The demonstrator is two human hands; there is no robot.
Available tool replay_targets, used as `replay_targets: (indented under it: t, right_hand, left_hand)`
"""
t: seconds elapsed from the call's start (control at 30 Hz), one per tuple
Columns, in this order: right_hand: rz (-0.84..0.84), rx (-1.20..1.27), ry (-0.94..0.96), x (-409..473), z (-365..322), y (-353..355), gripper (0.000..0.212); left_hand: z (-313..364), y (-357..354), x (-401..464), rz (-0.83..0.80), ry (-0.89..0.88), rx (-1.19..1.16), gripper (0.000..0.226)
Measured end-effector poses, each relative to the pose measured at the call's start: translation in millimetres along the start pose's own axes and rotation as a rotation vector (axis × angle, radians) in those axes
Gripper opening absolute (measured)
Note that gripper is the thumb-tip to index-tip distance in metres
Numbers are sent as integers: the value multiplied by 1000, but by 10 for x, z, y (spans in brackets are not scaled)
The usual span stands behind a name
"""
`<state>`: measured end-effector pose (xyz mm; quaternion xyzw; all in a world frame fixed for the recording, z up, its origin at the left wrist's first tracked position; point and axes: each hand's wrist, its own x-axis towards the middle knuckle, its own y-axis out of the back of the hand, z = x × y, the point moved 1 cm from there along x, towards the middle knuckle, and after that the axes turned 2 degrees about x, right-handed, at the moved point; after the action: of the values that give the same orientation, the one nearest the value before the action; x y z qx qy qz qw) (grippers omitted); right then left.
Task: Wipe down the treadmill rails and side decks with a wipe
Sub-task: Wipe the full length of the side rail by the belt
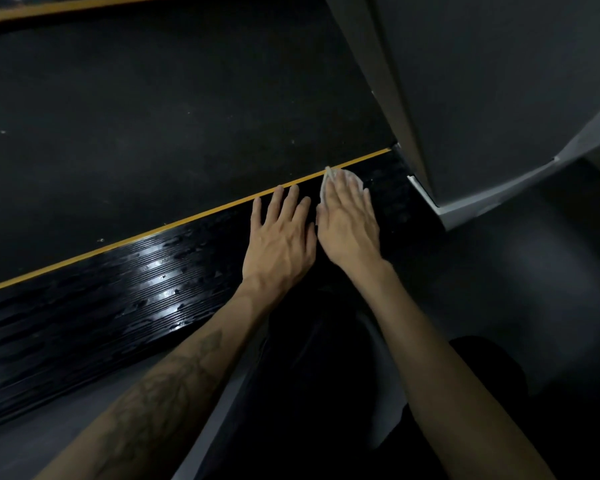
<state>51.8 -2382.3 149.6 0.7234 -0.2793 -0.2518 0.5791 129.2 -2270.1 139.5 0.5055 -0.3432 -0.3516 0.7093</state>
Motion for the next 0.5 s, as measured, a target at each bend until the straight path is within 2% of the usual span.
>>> replay_targets:
  t: [0.1, 0.3, 0.5]
  right_hand:
    - [-28, 11, 36, 205, 69, 52, 58]
    - [29, 7, -123, -22, 78, 31, 61]
    - [-15, 48, 8, 225, 94, 38, 59]
  left_hand:
    - [0, 3, -5, 1, -5, 7, 64]
    - [10, 3, -2, 0, -12, 5, 65]
    - [1, -5, 7, -16, -16, 23, 65]
